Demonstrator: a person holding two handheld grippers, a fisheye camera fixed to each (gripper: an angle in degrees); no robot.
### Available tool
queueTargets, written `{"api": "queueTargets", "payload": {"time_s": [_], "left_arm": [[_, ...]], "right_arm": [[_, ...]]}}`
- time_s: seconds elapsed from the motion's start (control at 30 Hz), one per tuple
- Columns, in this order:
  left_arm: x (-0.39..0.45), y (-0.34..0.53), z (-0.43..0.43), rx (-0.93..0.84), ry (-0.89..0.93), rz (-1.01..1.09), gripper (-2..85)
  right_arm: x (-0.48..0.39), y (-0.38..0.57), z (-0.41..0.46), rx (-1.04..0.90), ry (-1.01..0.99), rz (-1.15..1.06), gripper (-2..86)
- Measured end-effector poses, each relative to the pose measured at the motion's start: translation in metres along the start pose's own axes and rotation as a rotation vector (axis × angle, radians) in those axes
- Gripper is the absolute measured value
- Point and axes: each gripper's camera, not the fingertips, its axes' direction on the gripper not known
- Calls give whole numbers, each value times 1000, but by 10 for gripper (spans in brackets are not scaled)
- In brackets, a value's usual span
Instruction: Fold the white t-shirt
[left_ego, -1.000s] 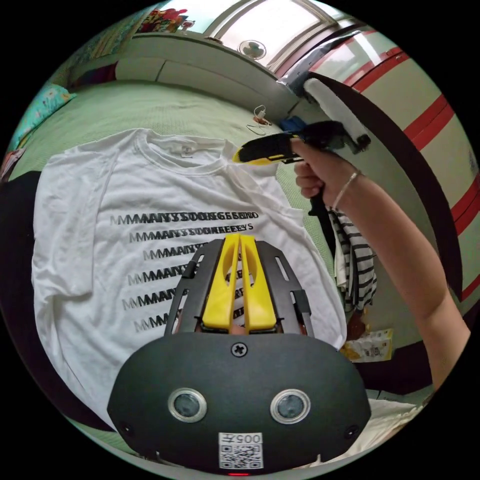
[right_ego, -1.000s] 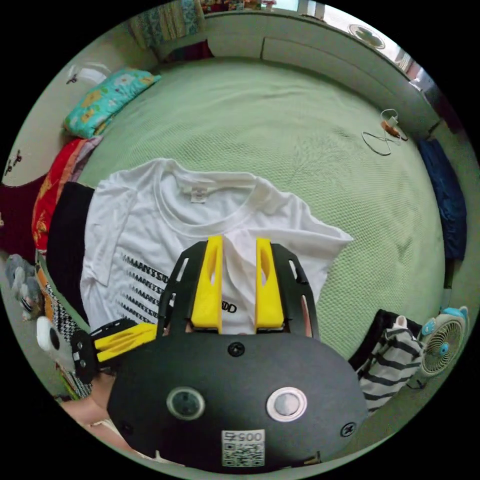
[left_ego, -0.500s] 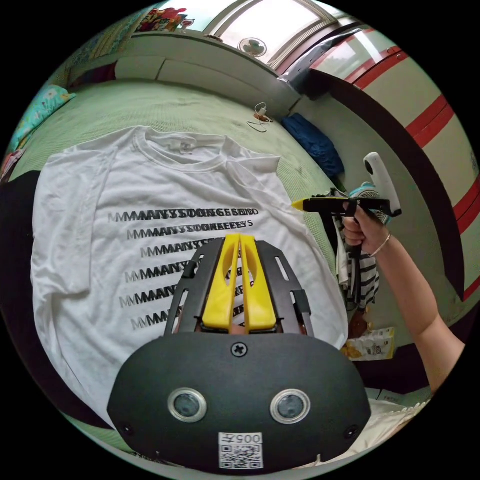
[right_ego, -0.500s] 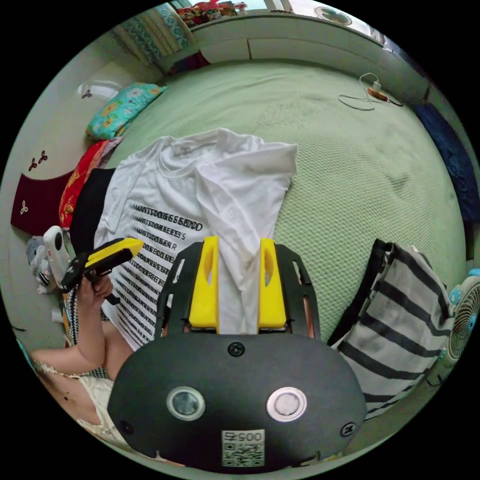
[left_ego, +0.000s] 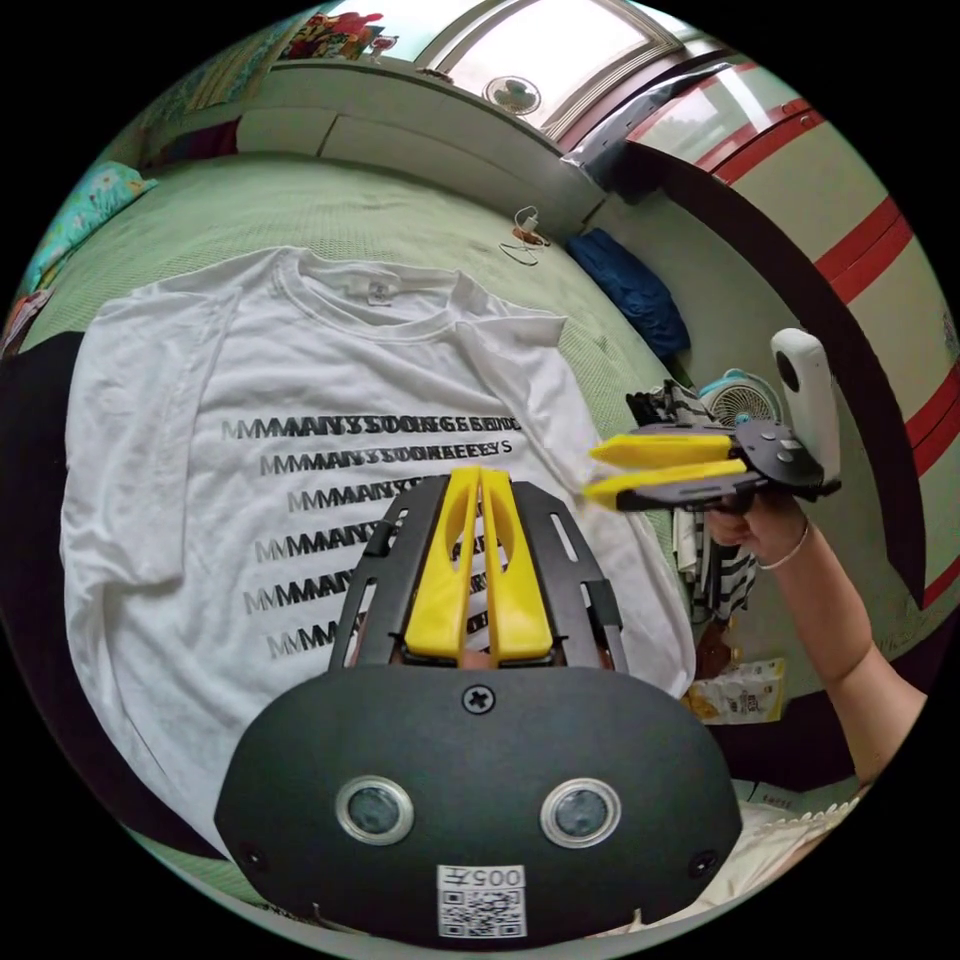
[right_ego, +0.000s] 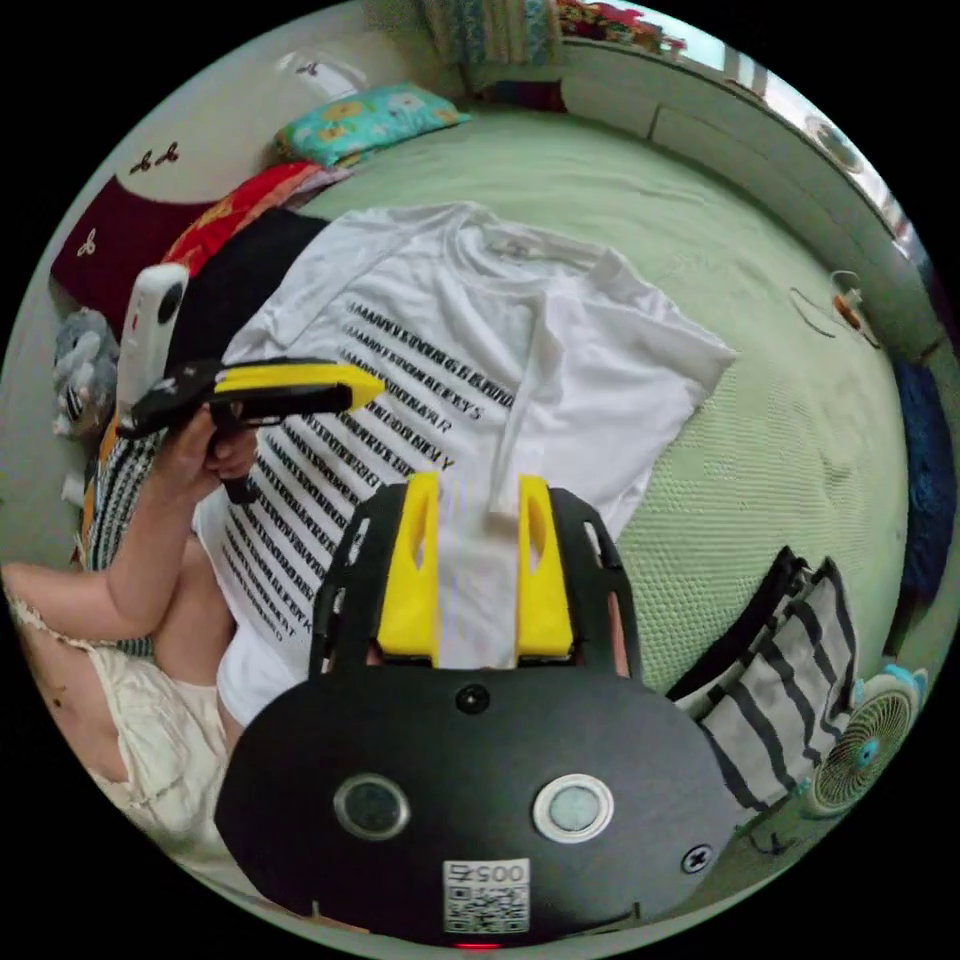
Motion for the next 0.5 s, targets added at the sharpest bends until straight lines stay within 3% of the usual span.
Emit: {"api": "queueTargets", "payload": {"time_s": [0.07, 0.23, 0.4, 0.5], "left_arm": [[-1, 0, -4, 1, -1, 0, -7], [-4, 2, -13, -20, -17, 3, -7], [-10, 3, -27, -15, -26, -12, -7], [-12, 5, -32, -30, -23, -27, -7]], "right_arm": [[4, 3, 0, 9, -8, 13, 136], [60, -8, -31, 279, 164, 254, 119], [122, -41, -6, 278, 166, 479, 118], [148, -54, 13, 290, 62, 544, 114]]}}
